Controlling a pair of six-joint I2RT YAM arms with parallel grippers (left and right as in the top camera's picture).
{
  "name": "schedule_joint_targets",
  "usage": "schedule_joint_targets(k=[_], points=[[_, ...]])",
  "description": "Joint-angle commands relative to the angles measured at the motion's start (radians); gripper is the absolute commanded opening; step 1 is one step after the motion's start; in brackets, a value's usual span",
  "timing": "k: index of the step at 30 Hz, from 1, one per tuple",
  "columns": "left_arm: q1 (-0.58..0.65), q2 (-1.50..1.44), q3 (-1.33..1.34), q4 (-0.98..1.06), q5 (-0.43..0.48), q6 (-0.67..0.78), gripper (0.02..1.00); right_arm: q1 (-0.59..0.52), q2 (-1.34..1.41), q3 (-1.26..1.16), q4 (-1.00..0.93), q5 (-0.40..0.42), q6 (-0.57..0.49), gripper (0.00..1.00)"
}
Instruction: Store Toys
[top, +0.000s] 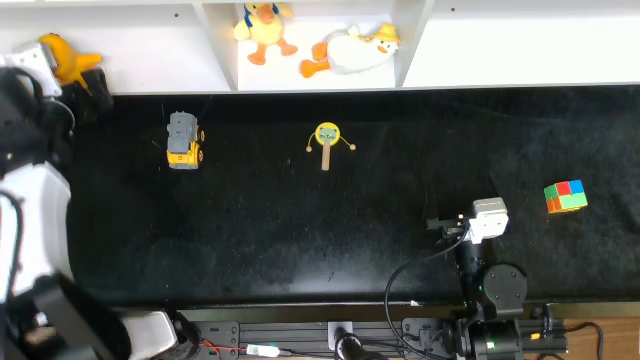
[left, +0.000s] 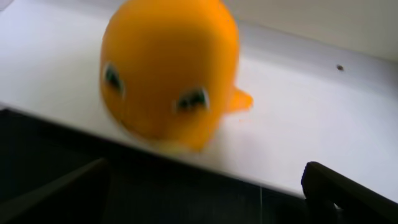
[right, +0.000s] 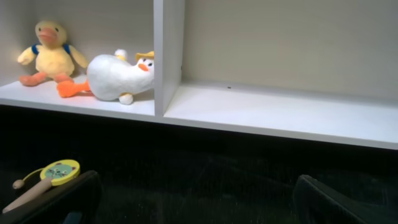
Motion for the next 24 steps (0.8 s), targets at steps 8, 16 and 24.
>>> schedule_joint_targets(k=[8, 16, 24], points=[[-0.089, -0.475, -0.476, -0.037, 0.003, -0.116, 0.998, -0.006, -0.006, -0.014, 0.005, -0.011, 0.011, 0.996], [-0.327, -0.435, -0.539, -0.071, -0.082, -0.090, 0.998, -0.006, -0.006, -0.014, 0.005, -0.011, 0.011, 0.996], [-0.346, -0.263, -0.539, 0.077, -0.095, -0.055, 0.998, -0.006, -0.006, -0.014, 0.005, -0.011, 0.011, 0.996]])
